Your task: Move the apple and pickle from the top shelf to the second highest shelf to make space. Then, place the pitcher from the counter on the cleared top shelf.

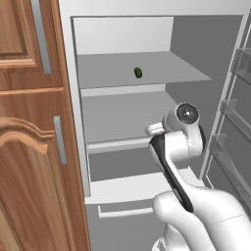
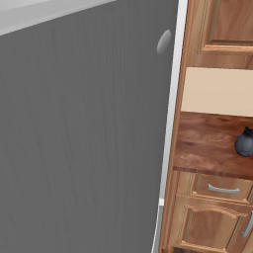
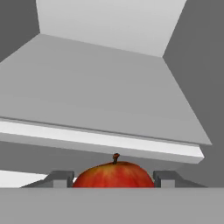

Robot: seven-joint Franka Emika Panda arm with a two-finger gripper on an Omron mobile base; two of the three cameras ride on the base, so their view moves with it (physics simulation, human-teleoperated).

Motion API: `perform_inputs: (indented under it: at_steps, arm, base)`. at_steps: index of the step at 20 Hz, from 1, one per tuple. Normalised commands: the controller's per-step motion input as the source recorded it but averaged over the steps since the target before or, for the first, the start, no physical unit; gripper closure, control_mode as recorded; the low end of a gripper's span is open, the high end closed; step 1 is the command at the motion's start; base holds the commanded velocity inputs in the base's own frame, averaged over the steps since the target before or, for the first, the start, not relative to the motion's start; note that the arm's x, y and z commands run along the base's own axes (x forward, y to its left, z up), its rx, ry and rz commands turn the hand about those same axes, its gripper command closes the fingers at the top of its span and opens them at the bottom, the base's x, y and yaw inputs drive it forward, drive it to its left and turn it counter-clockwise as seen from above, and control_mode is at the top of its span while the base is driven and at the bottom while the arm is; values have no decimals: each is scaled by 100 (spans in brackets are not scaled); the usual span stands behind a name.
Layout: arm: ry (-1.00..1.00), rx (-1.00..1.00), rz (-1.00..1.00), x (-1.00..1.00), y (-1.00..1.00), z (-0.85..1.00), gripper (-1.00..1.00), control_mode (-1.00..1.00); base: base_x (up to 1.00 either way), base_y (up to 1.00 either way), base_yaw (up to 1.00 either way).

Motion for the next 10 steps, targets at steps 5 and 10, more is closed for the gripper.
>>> perform_inputs:
  at_steps: [5,10]
  arm:
    - [0,2,0,55,-2,0,100,-100]
    - [0,4,0,66,-13,-1,100,-100]
  base:
    - [0,0,0]
    - [0,0,0]
